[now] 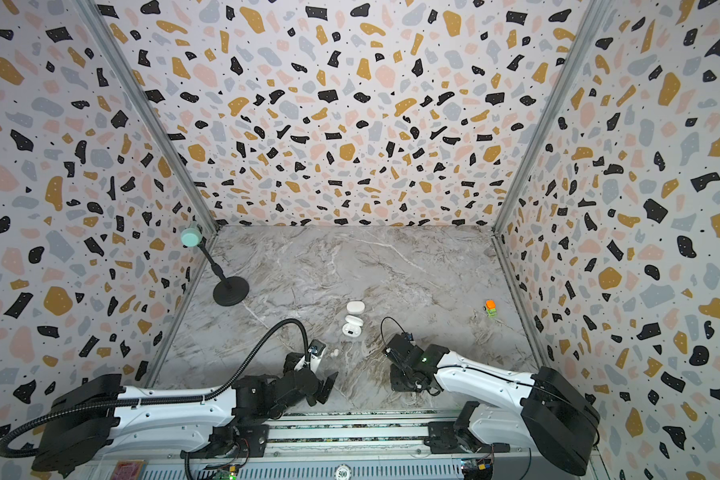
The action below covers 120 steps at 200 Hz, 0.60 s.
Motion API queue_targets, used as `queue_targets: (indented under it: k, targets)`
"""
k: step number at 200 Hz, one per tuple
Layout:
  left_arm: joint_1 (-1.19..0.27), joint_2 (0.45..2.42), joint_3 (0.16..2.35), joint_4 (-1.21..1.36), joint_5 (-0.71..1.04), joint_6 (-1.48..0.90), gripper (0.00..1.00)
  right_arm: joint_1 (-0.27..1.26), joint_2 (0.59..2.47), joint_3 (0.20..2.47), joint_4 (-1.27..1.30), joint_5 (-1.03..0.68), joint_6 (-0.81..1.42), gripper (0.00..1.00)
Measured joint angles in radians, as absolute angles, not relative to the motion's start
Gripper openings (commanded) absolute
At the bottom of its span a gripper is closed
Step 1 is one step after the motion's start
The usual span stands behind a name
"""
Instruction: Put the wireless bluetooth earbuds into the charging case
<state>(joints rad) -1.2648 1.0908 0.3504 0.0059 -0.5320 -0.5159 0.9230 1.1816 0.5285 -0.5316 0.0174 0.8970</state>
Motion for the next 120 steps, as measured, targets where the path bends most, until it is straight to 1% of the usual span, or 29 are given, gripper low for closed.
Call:
queue_targets:
  k: [23, 43, 76, 120]
  targets:
    - [-1.265, 1.095, 0.350, 0.006, -0.532, -0.516, 1.00, 0.923, 1.186, 0.537, -0.535, 0.011, 0.899, 0.21]
    - [-1.265, 1.095, 0.350, 0.006, -0.532, -0.516, 1.00, 0.923, 1.190, 0.552, -0.542, 0.010, 0.899, 0.24]
    - [-1.265, 1.095, 0.350, 0.006, -0.532, -0.516, 1.00, 0.923, 1.192, 0.572, -0.548, 0.010, 0.899, 0.27]
    - [-1.265, 1.094, 0.350, 0.006, -0.532, -0.516, 1.00, 0.923, 1.166, 0.578, -0.580, 0.014, 0.897, 0.27]
